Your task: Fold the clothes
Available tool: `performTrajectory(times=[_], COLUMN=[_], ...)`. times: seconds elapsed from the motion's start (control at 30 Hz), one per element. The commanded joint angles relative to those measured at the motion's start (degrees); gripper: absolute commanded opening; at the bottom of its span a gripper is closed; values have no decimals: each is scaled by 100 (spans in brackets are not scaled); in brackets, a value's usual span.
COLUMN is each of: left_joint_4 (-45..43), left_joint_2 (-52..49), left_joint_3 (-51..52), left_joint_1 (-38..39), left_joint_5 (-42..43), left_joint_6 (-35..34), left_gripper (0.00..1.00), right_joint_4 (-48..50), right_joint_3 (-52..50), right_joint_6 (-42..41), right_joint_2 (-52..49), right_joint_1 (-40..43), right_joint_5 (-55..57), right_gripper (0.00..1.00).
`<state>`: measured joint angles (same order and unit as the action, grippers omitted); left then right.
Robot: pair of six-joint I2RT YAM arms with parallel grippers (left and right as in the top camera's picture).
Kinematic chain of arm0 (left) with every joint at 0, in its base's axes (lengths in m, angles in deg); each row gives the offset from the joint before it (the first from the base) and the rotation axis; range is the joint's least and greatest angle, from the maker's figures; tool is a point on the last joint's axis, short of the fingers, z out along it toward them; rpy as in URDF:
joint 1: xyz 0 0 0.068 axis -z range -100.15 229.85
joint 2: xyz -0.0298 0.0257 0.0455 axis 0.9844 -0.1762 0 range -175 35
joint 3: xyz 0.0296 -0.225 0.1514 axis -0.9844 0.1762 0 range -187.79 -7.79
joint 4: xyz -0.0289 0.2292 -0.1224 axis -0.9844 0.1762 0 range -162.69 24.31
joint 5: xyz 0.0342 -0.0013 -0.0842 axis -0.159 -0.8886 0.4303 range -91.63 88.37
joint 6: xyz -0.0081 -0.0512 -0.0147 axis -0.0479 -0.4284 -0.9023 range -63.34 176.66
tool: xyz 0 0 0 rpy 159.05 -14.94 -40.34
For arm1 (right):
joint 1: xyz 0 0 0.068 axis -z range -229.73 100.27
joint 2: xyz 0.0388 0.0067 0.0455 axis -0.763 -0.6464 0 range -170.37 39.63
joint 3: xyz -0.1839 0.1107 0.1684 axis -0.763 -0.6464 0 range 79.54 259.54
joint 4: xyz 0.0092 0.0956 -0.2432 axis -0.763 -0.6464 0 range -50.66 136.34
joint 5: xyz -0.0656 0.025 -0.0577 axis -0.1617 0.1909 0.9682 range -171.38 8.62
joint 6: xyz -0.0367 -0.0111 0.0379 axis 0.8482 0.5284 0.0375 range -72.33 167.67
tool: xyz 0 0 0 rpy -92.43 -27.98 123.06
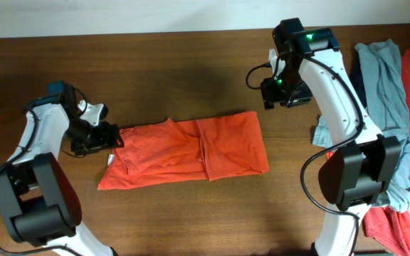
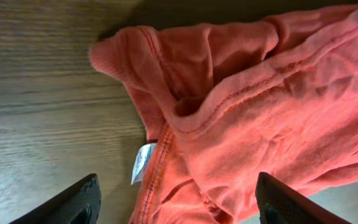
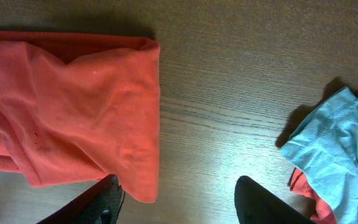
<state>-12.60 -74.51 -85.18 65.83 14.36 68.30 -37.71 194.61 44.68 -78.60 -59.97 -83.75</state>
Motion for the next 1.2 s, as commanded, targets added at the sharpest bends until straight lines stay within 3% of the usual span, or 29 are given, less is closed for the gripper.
performTrajectory(times=[0.0, 0.2, 0.33, 0.53, 0.63, 0.67, 0.77, 0.9, 1.17], left_joint_4=[-42, -116, -116, -74, -72, -59, -50, -11, 625], left_joint_2=[-326, -741, -905, -905, -905, -905, -903, -903, -903], left_joint_3=[85, 85, 92, 92, 92, 92, 87, 50, -1137], left_joint_1=[-11, 210, 498, 560, 562, 560, 544, 321, -1268], left_joint_5=[282, 885, 857, 560, 564, 557, 13, -933, -1285], left_joint_6=[221, 481, 498, 490, 490, 490, 245, -275, -647], left_gripper=[79, 78, 63, 57, 39, 20, 2, 1, 1], right_joint_4=[-24, -90, -129, -188, -190, -192, -192, -192, -275], right_joint_3=[-15, -15, -15, -15, -15, -15, -15, -15, -13], right_joint_6=[-31, -28, -28, -28, -28, -28, -28, -31, -33], right_joint_2=[22, 22, 22, 22, 22, 22, 22, 22, 22], right_joint_1=[13, 13, 13, 13, 15, 13, 15, 28, 323], right_joint_5=[48, 50, 50, 52, 52, 52, 120, 310, 304], right_gripper=[64, 64, 63, 64, 64, 64, 63, 63, 63])
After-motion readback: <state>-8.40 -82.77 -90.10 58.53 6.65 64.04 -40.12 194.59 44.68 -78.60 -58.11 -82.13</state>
